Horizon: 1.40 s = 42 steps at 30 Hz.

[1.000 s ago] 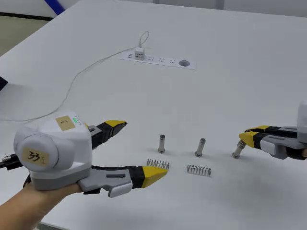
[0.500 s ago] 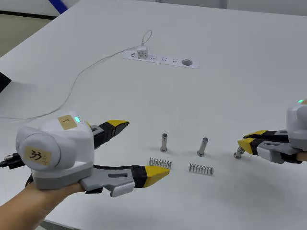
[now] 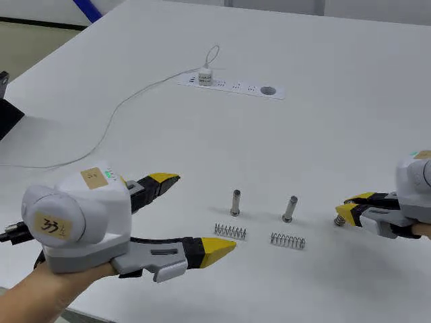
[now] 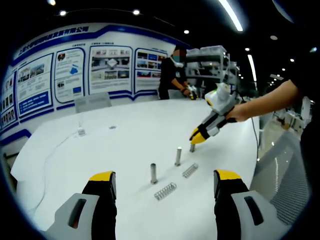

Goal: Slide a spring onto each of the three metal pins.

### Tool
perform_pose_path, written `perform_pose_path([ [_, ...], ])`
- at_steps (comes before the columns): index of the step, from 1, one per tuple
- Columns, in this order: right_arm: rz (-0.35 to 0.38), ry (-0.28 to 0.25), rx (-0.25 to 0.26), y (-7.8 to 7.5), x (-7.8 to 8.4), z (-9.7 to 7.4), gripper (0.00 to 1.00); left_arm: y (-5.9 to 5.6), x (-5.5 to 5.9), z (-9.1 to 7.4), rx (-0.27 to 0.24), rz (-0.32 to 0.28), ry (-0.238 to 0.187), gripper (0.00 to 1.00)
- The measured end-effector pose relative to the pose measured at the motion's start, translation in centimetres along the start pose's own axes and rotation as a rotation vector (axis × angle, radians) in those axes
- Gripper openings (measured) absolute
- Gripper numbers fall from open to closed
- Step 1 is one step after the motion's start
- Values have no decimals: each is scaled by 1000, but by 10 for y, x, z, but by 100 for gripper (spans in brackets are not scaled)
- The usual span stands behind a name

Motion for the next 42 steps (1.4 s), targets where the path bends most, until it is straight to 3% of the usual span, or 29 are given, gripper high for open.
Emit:
perform_pose_path([
  [8, -1, -6, 16, -2, 0, 0, 14, -3, 0, -1, 5, 6, 10, 82],
  [16, -12, -43, 29, -1, -4, -17, 18, -3, -7, -4, 1, 8, -12, 82],
  [19, -12, -83, 33, 0, -8, -28, 19, -3, -9, -5, -3, 9, -22, 82],
  [20, -27, -146, 11, 4, -16, -33, 19, -2, -10, -5, -6, 5, -25, 82],
  [23, -60, -197, -21, 15, -24, -44, 19, 0, -11, -6, -11, -29, -44, 82],
  [25, -89, -213, -69, 26, -27, -47, 19, 1, -11, -5, -17, -32, -45, 82],
  [29, -165, -187, -105, 41, -26, -43, 18, 1, -11, -4, -13, -32, -46, 82],
  [34, -185, -145, -155, 54, -18, -28, 18, 2, -12, -3, -14, -33, -48, 82],
  [42, -289, -19, -244, 75, 3, 6, 18, 2, -6, -2, -7, -42, -35, 82],
])
Point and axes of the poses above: the centre of the closed fingertips' face, and the gripper's own axes: z roughly forward along the fingers, y roughly to its left, x roughly out of its underside, the point moved 5 cm from there along -z, roughly backward along the fingers, and after that the axes turned 10 degrees about y, right-handed, at the moved point
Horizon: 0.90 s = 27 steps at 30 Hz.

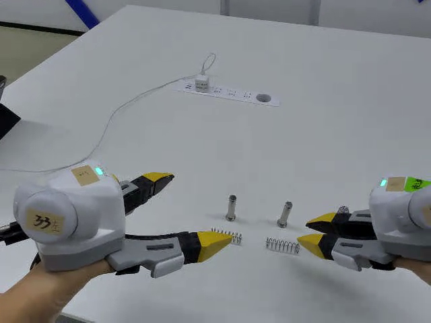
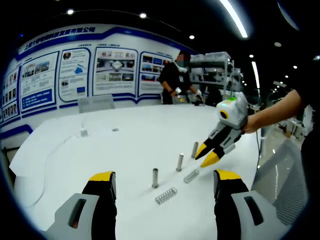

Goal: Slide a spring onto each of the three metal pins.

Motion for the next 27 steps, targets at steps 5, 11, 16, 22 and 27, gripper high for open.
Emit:
perform_pose_path([
  [5, -71, 51, -29, 2, 3, 17, 18, 0, 4, -2, 1, 4, 14, 82],
  [11, -133, 102, -49, 2, 7, 26, 18, 7, 15, -2, -16, -4, 42, 82],
  [16, -138, 104, -69, -2, 9, 27, 18, 8, 16, -3, -20, -19, 32, 82],
  [22, -122, 106, -81, 0, 9, 26, 16, 9, 17, -3, -23, -27, 39, 82],
  [27, -99, 104, -87, 0, 7, 27, 13, 6, 15, -5, -20, -19, 38, 82],
])
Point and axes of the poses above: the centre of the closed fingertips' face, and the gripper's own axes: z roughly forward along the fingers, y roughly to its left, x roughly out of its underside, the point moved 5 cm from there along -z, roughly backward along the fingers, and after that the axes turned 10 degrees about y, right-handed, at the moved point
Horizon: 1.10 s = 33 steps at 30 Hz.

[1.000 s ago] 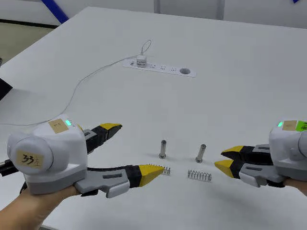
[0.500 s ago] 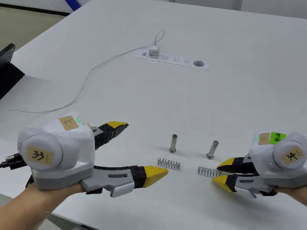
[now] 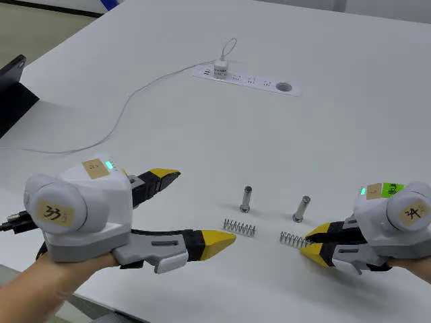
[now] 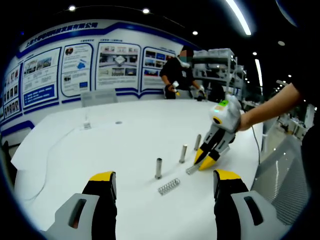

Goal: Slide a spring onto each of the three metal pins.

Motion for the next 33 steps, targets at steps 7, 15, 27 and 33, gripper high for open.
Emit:
perform_pose_path([
  [7, -1, 12, 12, 3, 1, 0, 11, -5, -3, -1, -3, 19, 6, 82],
  [15, -23, -34, 21, 8, -11, -21, 11, -11, -11, 0, 14, 44, 9, 81],
  [27, -191, -103, 78, 15, -52, -77, 11, -30, -36, 18, 103, 135, 3, 79],
  [33, -263, -122, 112, 18, -63, -94, 11, -40, -50, 28, 156, 184, 3, 79],
])
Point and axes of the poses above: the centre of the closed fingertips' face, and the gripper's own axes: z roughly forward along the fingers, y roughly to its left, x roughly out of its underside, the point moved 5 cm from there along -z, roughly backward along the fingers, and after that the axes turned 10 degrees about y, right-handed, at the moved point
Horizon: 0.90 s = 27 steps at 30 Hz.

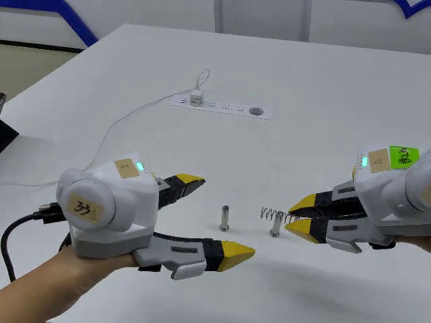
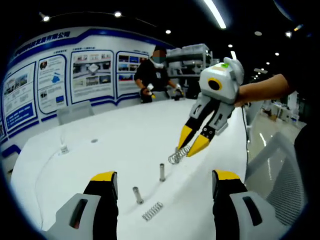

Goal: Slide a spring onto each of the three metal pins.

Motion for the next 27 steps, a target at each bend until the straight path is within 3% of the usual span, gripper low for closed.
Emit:
perform_pose_path([
  [5, -48, -23, -12, 4, -10, -8, 11, -10, -12, 7, 90, 26, -13, 71],
  [12, -111, -53, -45, 13, -23, -11, 11, -18, -19, 16, 145, 56, -18, 62],
  [20, -155, -48, -53, 16, -24, -12, 11, -23, -20, 23, 199, 97, 21, 45],
  [27, -188, -38, -41, 16, -23, -13, 11, -25, -22, 27, 199, 121, 31, 25],
])
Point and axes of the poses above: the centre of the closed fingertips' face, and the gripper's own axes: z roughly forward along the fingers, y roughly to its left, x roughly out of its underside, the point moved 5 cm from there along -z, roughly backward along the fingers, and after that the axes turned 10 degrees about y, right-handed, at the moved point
